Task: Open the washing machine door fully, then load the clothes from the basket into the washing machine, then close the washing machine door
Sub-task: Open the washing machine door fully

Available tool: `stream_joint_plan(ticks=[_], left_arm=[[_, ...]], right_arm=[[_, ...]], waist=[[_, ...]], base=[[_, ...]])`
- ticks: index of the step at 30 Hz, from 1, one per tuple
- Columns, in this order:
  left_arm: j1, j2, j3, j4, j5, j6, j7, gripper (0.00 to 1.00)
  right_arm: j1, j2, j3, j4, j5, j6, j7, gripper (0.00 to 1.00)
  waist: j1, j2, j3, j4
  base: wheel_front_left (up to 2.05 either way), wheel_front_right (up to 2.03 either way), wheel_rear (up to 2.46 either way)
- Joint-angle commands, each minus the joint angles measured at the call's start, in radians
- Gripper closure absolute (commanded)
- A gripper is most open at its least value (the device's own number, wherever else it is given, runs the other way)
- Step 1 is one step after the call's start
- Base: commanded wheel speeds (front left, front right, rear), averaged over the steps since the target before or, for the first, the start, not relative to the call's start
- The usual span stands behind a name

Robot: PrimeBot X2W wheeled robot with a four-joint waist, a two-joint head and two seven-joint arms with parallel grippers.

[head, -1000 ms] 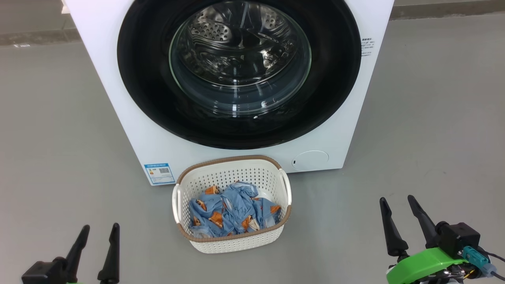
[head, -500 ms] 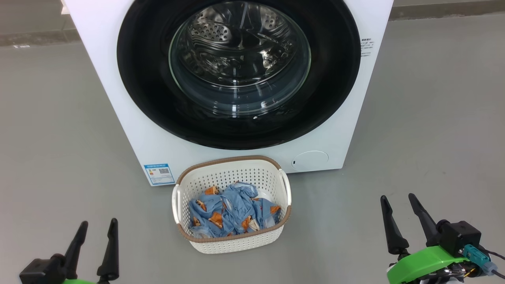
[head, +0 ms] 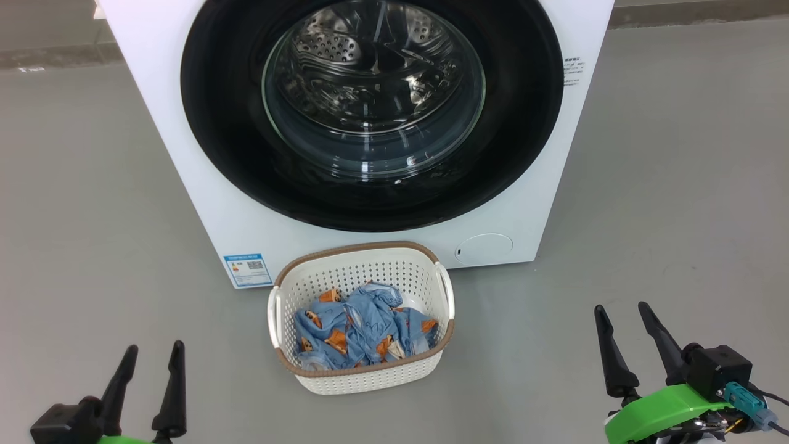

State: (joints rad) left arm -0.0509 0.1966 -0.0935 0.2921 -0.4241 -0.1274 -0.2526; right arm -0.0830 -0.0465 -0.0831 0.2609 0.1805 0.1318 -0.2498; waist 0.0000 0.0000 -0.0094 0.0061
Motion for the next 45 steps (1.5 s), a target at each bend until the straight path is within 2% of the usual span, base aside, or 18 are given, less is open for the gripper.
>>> stream_joint_plan(ticks=[1,26,45], left_arm=[[-0.051,0.029,0.034,-0.023,-0.002,-0.003,-0.009,0.0],[-0.057,0.023,0.045,-0.043,-0.019,-0.003,-0.009,0.0],[-0.033,0.013,0.048,-0.071,0.012,-0.003,-0.009,0.0]], right_arm=[[-0.038,-0.004,0.02,-0.028,0.004,-0.001,-0.012,0.0],[-0.034,-0.004,0.006,-0.039,0.015,-0.001,-0.012,0.0],[-0.029,-0.004,0.006,-0.032,0.012,-0.001,-0.012,0.0]], waist=[[0.0,0.0,0.001,0.001],[0.0,0.0,0.014,0.006],[0.0,0.0,0.002,0.005]], base=[[0.49,0.49,-0.97],[1.03,1.03,-2.06],[0.15,0.15,-0.31]])
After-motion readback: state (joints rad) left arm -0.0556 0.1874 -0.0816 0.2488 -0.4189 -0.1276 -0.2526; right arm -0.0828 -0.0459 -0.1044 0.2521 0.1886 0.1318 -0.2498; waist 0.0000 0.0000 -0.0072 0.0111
